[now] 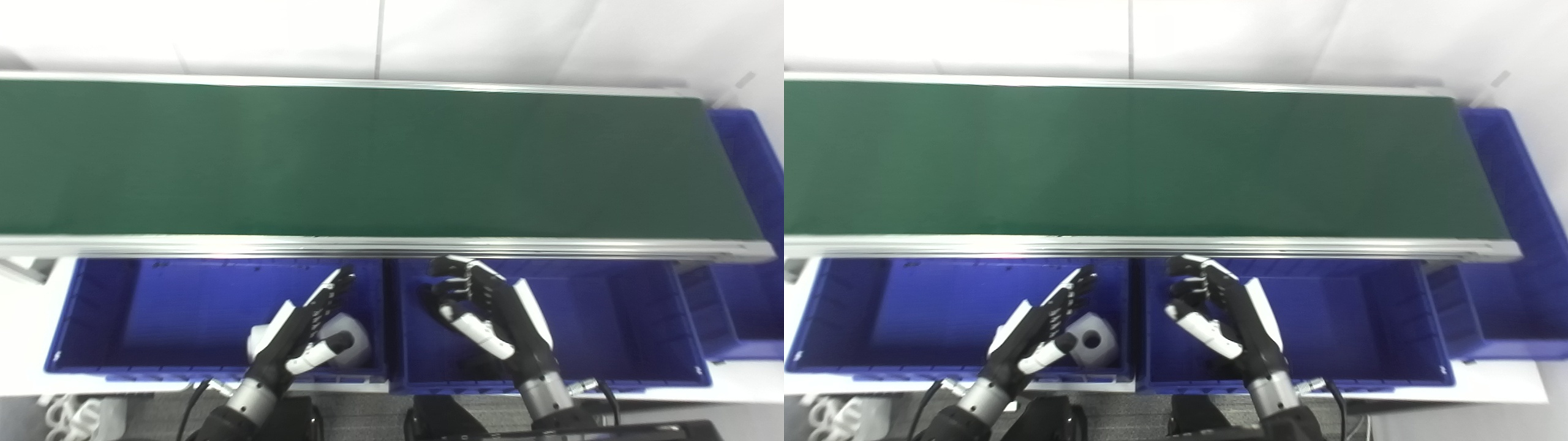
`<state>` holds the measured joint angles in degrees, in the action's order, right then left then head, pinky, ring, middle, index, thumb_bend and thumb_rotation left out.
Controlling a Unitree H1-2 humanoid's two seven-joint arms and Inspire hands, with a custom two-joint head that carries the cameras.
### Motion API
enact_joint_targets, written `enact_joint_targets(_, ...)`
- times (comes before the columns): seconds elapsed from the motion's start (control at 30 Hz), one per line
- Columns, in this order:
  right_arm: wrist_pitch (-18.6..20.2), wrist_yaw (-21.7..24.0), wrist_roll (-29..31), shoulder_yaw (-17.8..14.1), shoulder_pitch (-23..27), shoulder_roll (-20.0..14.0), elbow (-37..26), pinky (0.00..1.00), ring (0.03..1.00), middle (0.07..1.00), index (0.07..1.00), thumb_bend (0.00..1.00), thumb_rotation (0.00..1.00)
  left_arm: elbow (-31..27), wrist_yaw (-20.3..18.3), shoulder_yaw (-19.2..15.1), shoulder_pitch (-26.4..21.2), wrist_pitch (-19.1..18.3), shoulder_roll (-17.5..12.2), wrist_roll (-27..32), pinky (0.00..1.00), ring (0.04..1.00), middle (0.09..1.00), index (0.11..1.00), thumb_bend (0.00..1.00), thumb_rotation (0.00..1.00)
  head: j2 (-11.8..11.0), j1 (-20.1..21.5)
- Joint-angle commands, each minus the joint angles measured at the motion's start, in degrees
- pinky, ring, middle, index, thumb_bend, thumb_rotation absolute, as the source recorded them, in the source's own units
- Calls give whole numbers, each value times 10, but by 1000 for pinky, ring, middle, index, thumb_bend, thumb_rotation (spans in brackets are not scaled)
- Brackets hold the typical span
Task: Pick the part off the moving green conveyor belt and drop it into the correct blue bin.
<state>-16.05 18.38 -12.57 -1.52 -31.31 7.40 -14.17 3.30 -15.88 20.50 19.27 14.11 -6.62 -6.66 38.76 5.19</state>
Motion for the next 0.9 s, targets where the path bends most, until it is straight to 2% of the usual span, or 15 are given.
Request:
enact_joint_targets(0.0, -103, -46, 26, 12, 8, -25, 35, 608, 694, 770, 750, 713, 755, 4, 13, 3, -9, 62, 13, -2, 929, 961, 955, 963, 892, 831, -17, -2)
enact_joint_targets(0.03, -107, -59, 22, 20, 13, -37, 49, 623, 717, 788, 761, 713, 770, 10, 14, 3, -10, 66, 14, -2, 925, 956, 951, 962, 889, 827, -17, -2)
enact_joint_targets(0.07, -109, -74, 17, 31, 18, -48, 62, 627, 721, 791, 763, 708, 774, 17, 16, 2, -10, 72, 14, -3, 914, 949, 945, 960, 895, 826, -30, -2)
enact_joint_targets(0.2, -109, -137, -9, 83, 30, -93, 93, 623, 717, 790, 760, 667, 762, 35, 17, 2, -15, 88, 12, -6, 892, 935, 937, 953, 901, 821, -45, -2)
enact_joint_targets(0.3, -109, -176, -17, 118, 36, -116, 108, 621, 717, 791, 751, 692, 748, 49, 17, 1, -18, 100, 12, -5, 883, 930, 934, 952, 903, 811, -54, -1)
enact_joint_targets(0.5, -109, -245, -18, 182, 54, -161, 130, 621, 726, 800, 741, 725, 735, 62, 19, 0, -20, 113, 13, -8, 865, 921, 923, 944, 914, 804, -57, -1)
enact_joint_targets(0.63, -109, -285, -20, 219, 65, -185, 144, 652, 756, 810, 759, 767, 790, 55, 20, -1, -17, 110, 13, -8, 863, 922, 928, 942, 926, 807, -49, 5)
enact_joint_targets(0.73, -109, -307, -12, 242, 70, -197, 157, 681, 780, 822, 779, 804, 828, 47, 20, -1, -13, 107, 14, -3, 871, 930, 932, 939, 919, 803, -51, 4)
enact_joint_targets(0.87, -109, -299, 32, 255, 73, -193, 180, 770, 837, 860, 837, 833, 876, 48, 22, -2, -10, 110, 15, 0, 877, 932, 929, 940, 926, 808, -54, 2)
